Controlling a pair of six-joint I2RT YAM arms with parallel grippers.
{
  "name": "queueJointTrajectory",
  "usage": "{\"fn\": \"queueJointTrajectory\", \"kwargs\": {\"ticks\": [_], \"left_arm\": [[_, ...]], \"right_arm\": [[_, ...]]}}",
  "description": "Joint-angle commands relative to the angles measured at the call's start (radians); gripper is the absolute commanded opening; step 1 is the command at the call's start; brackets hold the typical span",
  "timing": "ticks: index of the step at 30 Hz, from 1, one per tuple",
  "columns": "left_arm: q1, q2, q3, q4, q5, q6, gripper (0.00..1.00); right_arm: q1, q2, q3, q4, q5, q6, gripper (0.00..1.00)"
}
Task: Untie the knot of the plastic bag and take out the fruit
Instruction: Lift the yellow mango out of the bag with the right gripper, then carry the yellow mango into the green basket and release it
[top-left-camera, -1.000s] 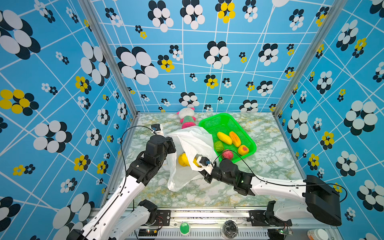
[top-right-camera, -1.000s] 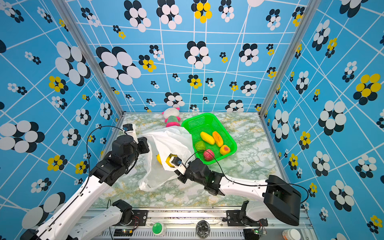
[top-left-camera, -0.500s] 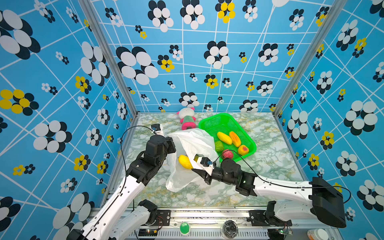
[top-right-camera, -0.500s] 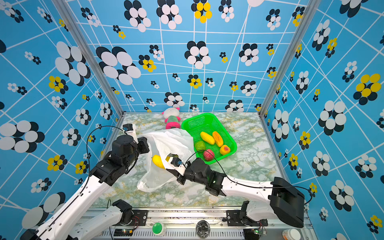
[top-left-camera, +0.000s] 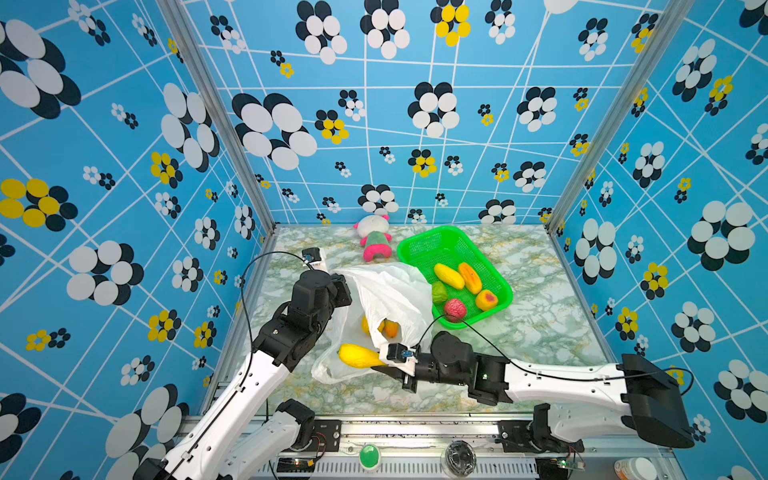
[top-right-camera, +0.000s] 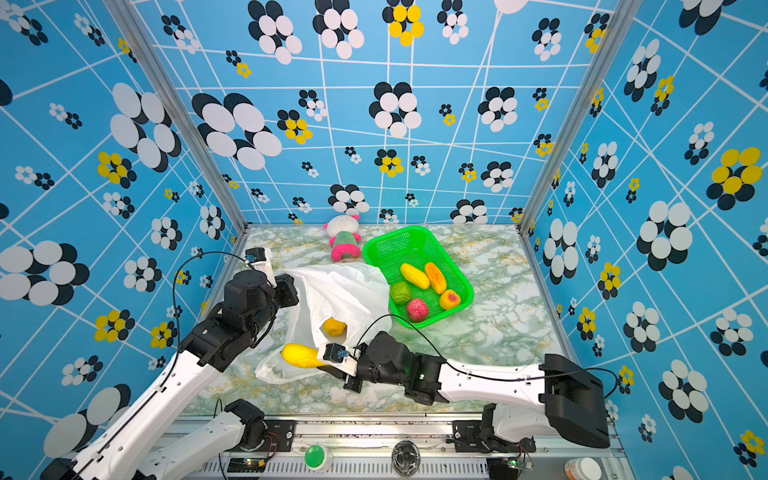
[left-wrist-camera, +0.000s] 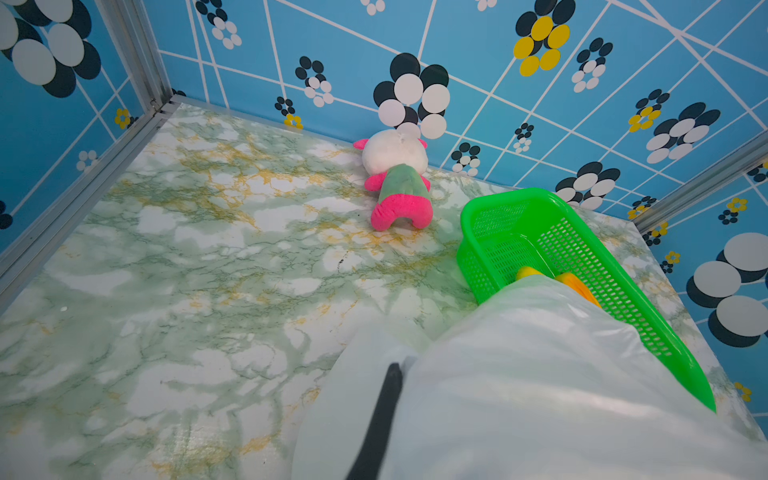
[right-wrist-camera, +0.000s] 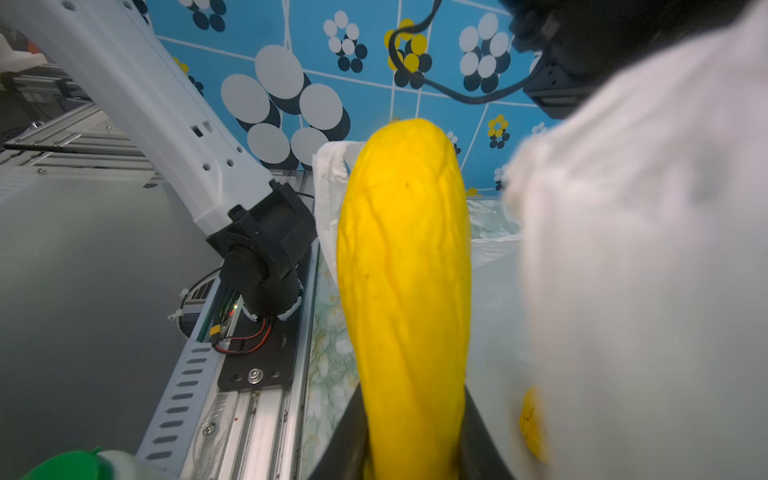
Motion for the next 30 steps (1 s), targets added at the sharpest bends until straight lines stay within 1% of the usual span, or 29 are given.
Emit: {"fn": "queueJointTrajectory", "kwargs": {"ticks": [1, 5, 7, 9, 10, 12, 14, 16, 18, 19, 21, 24, 27, 30], "left_arm": [[0.008, -0.010, 0.002, 0.001, -0.012, -0.006, 0.06], [0.007, -0.006, 0.002, 0.001, -0.013, -0.005, 0.06], [0.007, -0.005, 0.001, 0.001, -0.015, -0.004, 0.06], [0.008, -0.005, 0.002, 0.000, -0.016, -0.004, 0.06], [0.008, -0.006, 0.001, -0.001, -0.017, -0.004, 0.06], [0.008, -0.009, 0.002, -0.001, -0.019, -0.004, 0.06], [0.008, -0.014, -0.001, -0.001, -0.023, -0.006, 0.06], [0.008, -0.017, -0.003, -0.001, -0.030, -0.007, 0.06], [0.009, -0.015, -0.003, -0.002, -0.030, -0.009, 0.06], [0.008, -0.016, -0.002, -0.003, -0.030, -0.009, 0.06], [0.009, -0.015, -0.002, -0.004, -0.033, -0.009, 0.06], [0.009, -0.016, -0.002, -0.005, -0.035, -0.008, 0.06], [0.008, -0.015, -0.002, -0.006, -0.033, -0.008, 0.06], [0.009, -0.014, -0.001, -0.006, -0.032, -0.008, 0.06]], "right_arm": [[-0.001, -0.133, -0.098, 0.135, -0.030, 0.016, 0.20], [-0.014, -0.266, -0.194, 0.199, -0.029, 0.039, 0.18], [-0.022, -0.306, -0.218, 0.215, -0.034, 0.049, 0.18], [-0.025, -0.337, -0.224, 0.200, 0.010, 0.052, 0.16], [-0.026, -0.349, -0.222, 0.190, 0.060, 0.055, 0.16], [-0.033, -0.372, -0.209, 0.154, 0.251, 0.079, 0.16], [-0.066, -0.387, -0.192, 0.101, 0.412, 0.113, 0.15], [-0.131, -0.389, -0.162, 0.020, 0.531, 0.170, 0.18], [-0.233, -0.373, -0.128, -0.091, 0.603, 0.252, 0.18], [-0.286, -0.362, -0.109, -0.140, 0.600, 0.301, 0.18], [-0.427, -0.319, -0.075, -0.251, 0.556, 0.420, 0.18], [-0.583, -0.220, -0.049, -0.300, 0.450, 0.514, 0.18], [-0.696, -0.082, -0.021, -0.292, 0.329, 0.556, 0.17], [-0.776, 0.066, 0.033, -0.300, 0.262, 0.601, 0.15]]}}
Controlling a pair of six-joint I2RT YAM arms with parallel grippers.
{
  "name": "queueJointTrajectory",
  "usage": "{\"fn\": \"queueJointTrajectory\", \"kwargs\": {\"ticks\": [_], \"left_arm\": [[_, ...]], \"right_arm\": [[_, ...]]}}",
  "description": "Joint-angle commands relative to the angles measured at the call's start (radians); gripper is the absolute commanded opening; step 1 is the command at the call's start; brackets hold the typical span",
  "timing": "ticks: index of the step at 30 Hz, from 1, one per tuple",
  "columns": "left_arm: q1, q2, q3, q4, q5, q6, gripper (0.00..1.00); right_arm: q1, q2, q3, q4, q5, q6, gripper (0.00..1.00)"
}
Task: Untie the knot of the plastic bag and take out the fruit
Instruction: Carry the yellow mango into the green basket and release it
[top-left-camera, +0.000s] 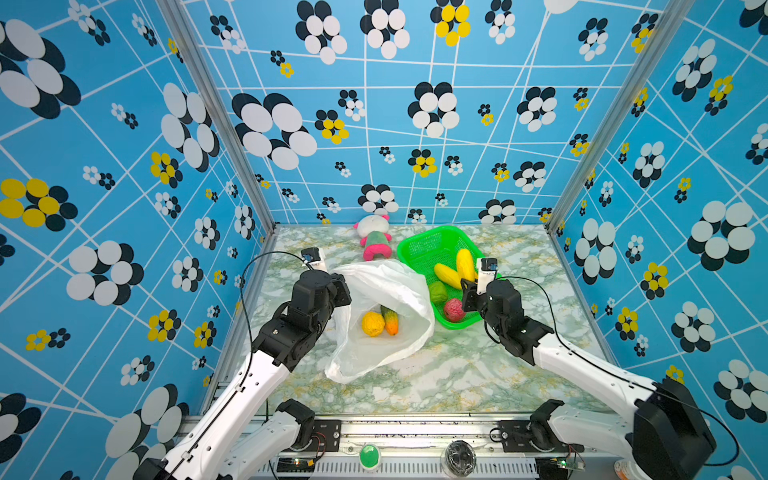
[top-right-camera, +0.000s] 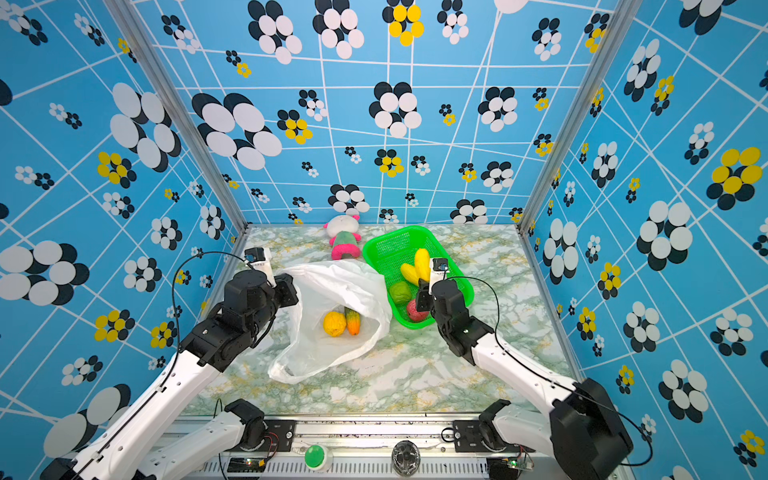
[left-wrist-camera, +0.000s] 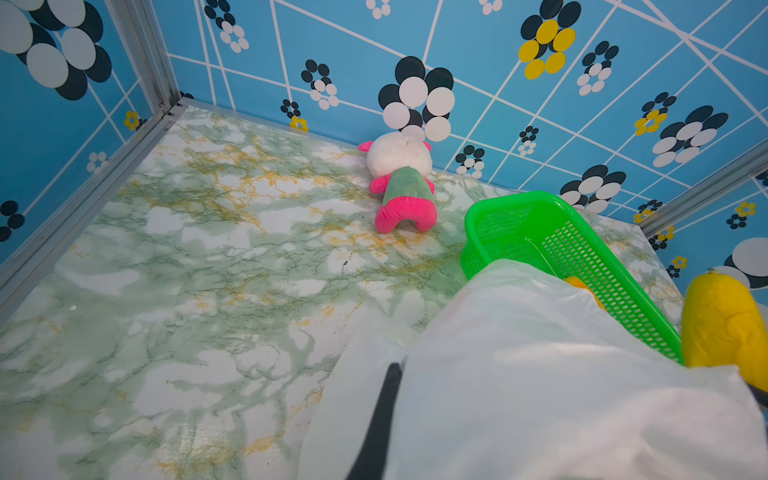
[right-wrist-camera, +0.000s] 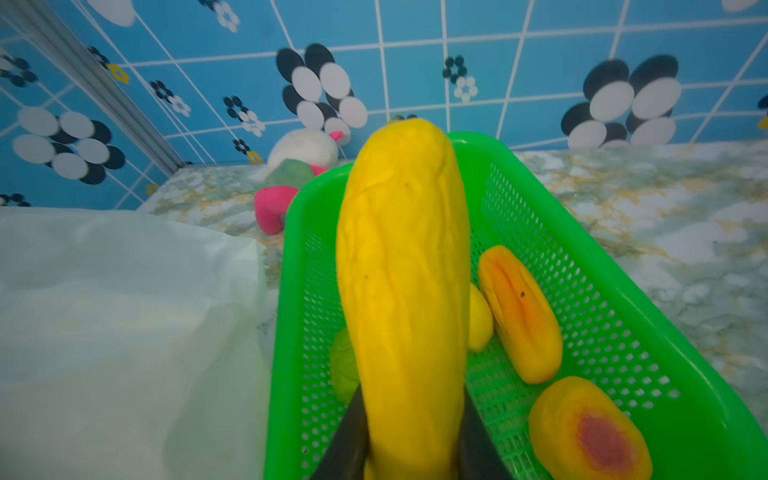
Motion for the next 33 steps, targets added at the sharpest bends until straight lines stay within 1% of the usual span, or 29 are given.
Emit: {"fn": "queueJointTrajectory", "kwargs": {"ticks": [1, 3, 5, 7, 10, 13, 17, 19, 21, 23, 28, 31, 33], "left_arm": [[0.009, -0.014, -0.001, -0.006, -0.018, -0.008, 0.06], [0.010, -0.016, -0.001, -0.006, -0.018, -0.008, 0.06], [0.010, -0.015, -0.002, -0.006, -0.017, -0.007, 0.06], [0.011, -0.014, 0.000, -0.006, -0.016, -0.007, 0.06], [0.011, -0.013, 0.001, -0.007, -0.014, -0.006, 0.06], [0.010, -0.013, 0.002, -0.008, -0.013, -0.007, 0.06], [0.011, -0.015, 0.002, -0.008, -0.013, -0.009, 0.06], [0.011, -0.016, 0.002, -0.008, -0.013, -0.008, 0.06], [0.011, -0.016, 0.001, -0.008, -0.014, -0.009, 0.06], [0.010, -0.015, 0.001, -0.009, -0.014, -0.008, 0.06], [0.011, -0.019, 0.002, -0.009, -0.015, -0.008, 0.06], [0.011, -0.019, 0.000, -0.009, -0.017, -0.008, 0.07], [0.011, -0.017, 0.000, -0.008, -0.018, -0.009, 0.06]], "right_arm": [[-0.062, 0.134, 0.075, -0.077, -0.117, 0.106, 0.14], [-0.079, 0.236, 0.148, -0.145, -0.097, 0.118, 0.10], [-0.079, 0.303, 0.208, -0.221, -0.060, 0.137, 0.07], [-0.079, 0.337, 0.233, -0.245, -0.051, 0.159, 0.06], [-0.076, 0.338, 0.238, -0.268, -0.039, 0.176, 0.08], [-0.077, 0.319, 0.241, -0.308, 0.009, 0.172, 0.13], [-0.076, 0.310, 0.268, -0.393, 0.049, 0.142, 0.24], [-0.076, 0.309, 0.267, -0.402, 0.058, 0.137, 0.32], [-0.077, 0.316, 0.261, -0.390, 0.060, 0.135, 0.46], [-0.076, 0.323, 0.263, -0.385, 0.058, 0.133, 0.52], [-0.076, 0.284, 0.225, -0.341, 0.047, 0.139, 0.58], [-0.068, 0.201, 0.170, -0.298, 0.038, 0.131, 0.60], [-0.047, 0.105, 0.109, -0.242, 0.035, 0.111, 0.61]]}}
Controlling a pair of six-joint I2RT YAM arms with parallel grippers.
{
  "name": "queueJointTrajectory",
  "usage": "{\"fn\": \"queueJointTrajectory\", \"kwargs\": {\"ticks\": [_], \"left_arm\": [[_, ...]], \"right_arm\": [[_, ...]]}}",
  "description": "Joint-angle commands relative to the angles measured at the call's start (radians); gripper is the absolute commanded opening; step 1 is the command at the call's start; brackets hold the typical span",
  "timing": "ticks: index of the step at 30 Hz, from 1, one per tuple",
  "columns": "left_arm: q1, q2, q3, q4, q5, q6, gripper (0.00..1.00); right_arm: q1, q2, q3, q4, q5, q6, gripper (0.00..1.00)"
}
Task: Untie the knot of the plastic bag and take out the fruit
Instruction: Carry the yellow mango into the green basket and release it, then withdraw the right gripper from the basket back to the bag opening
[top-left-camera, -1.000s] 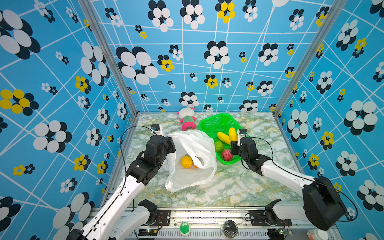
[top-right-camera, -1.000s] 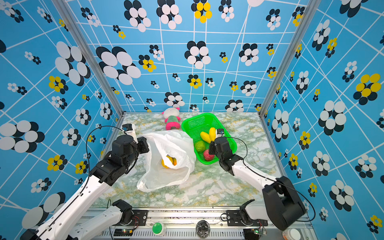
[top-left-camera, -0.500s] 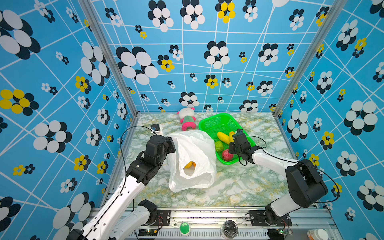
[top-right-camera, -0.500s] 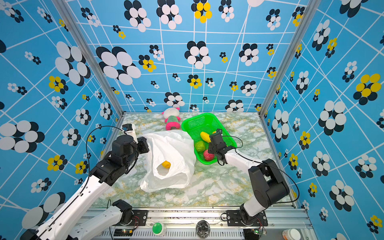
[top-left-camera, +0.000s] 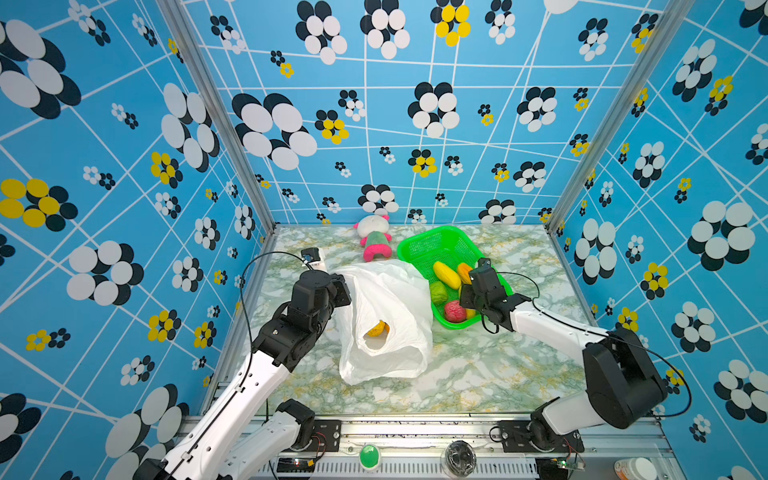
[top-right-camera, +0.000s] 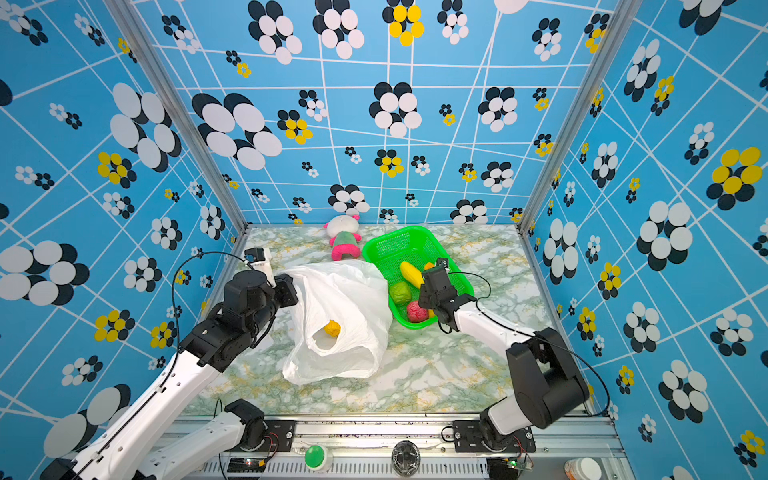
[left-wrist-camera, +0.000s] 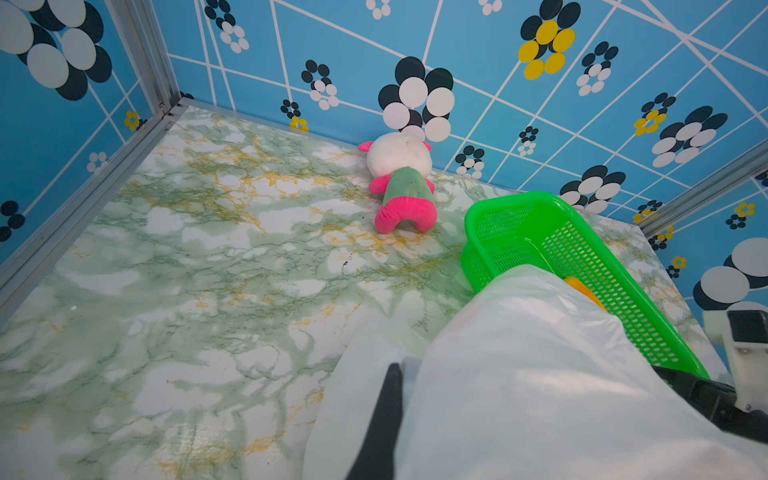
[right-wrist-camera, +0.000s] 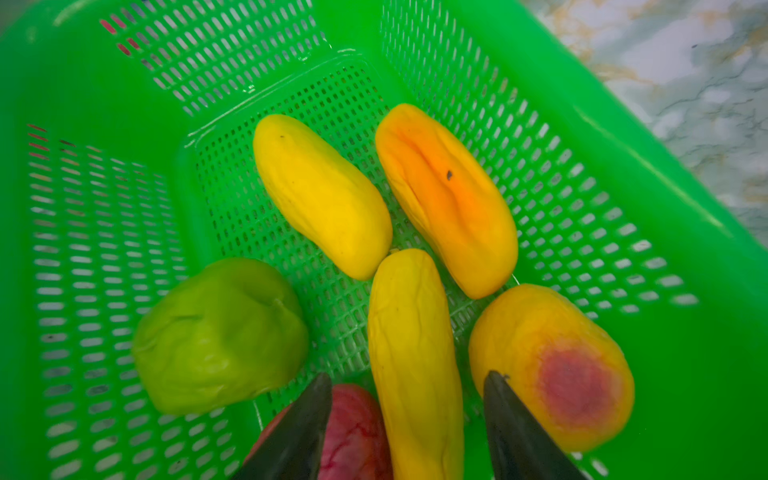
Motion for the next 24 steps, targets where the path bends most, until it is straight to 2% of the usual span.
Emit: {"fn": "queueJointTrajectory", "kwargs": {"ticks": [1, 3, 6, 8, 12, 15, 19, 24], "left_arm": [[0.010, -0.014, 0.001, -0.009, -0.017, -0.009, 0.06], [0.011, -0.014, 0.001, -0.009, -0.017, -0.009, 0.06], [0.011, -0.015, 0.002, -0.009, -0.018, -0.008, 0.07], [0.012, -0.016, 0.004, -0.012, -0.018, -0.009, 0.06], [0.012, -0.023, 0.002, -0.012, -0.020, -0.010, 0.07], [0.012, -0.021, 0.002, -0.011, -0.018, -0.010, 0.07], [0.013, -0.014, 0.001, -0.011, -0.018, -0.009, 0.07], [0.014, -0.015, 0.002, -0.011, -0.015, -0.009, 0.06]], "right_arm": [[0.041, -0.165, -0.088, 0.108, -0.003, -0.037, 0.61], [0.095, -0.293, -0.164, 0.195, -0.013, -0.083, 0.57], [0.173, -0.469, -0.248, 0.291, -0.071, -0.135, 0.40], [0.225, -0.555, -0.275, 0.327, -0.130, -0.171, 0.32], [0.389, -0.641, -0.272, 0.343, -0.222, -0.325, 0.30], [0.566, -0.620, -0.239, 0.317, -0.276, -0.495, 0.31], [0.780, -0.500, -0.155, 0.233, -0.262, -0.693, 0.37], [0.854, -0.257, -0.010, 0.092, -0.259, -0.791, 0.38]]}}
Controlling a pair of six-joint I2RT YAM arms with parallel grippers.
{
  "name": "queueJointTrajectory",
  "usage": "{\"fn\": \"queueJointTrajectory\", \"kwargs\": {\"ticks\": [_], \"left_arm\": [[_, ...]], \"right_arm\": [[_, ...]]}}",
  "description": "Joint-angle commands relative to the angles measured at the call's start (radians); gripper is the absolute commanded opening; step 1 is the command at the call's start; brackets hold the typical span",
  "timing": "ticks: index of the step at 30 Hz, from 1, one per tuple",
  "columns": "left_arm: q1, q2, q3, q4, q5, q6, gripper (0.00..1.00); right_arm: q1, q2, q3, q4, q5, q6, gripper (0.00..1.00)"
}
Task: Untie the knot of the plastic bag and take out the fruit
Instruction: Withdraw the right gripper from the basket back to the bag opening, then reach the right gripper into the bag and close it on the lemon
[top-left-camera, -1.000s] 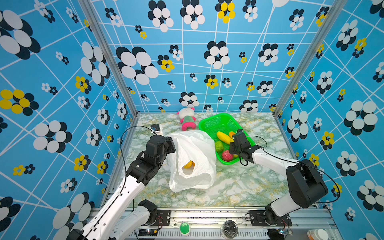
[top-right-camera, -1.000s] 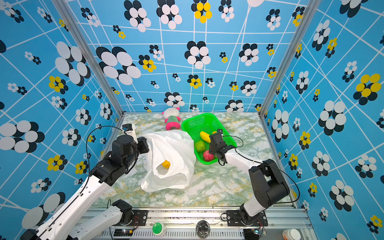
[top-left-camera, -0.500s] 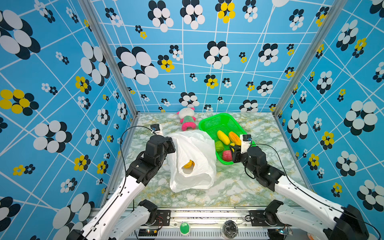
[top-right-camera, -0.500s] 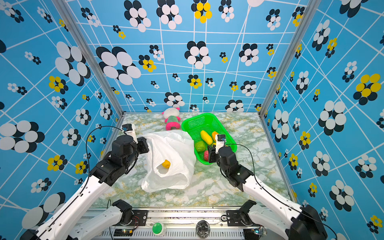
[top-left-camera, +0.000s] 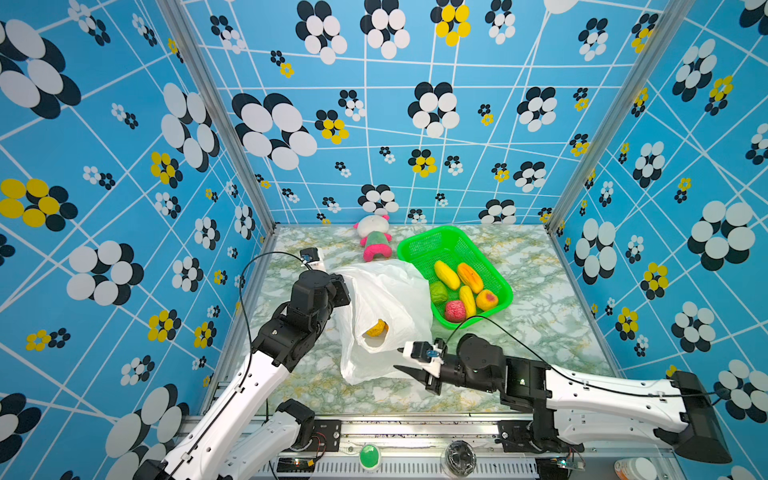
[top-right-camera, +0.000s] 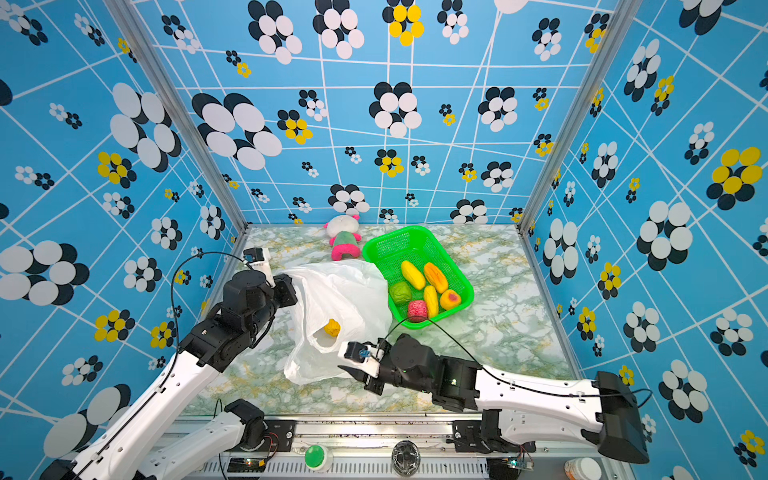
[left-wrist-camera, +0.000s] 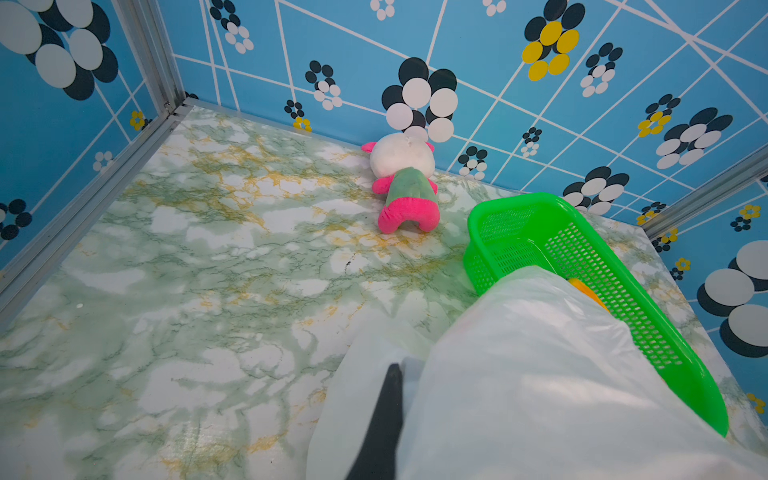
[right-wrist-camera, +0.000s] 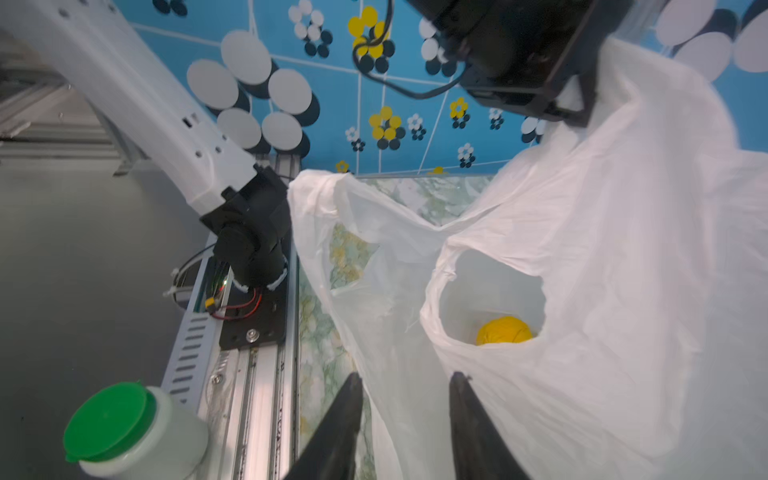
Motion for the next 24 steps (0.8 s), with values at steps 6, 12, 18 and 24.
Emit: {"fn": "queueJointTrajectory", "kwargs": {"ticks": [6, 12, 18, 24], "left_arm": [[0.008, -0.021, 0.002, -0.006, -0.014, -0.011, 0.06], [0.008, -0.030, -0.002, -0.003, -0.013, -0.010, 0.06], [0.008, -0.035, -0.008, 0.003, -0.009, -0.010, 0.06], [0.008, -0.035, -0.008, 0.006, -0.003, -0.008, 0.07]], "right_arm": [[0.021, 0.349, 0.154, -0.086, 0.129, -0.180, 0.30], [-0.038, 0.495, 0.183, -0.013, 0.177, -0.174, 0.29], [-0.090, 0.649, 0.262, 0.044, 0.229, -0.128, 0.51], [-0.113, 0.828, 0.419, 0.060, 0.471, -0.047, 0.70]]}}
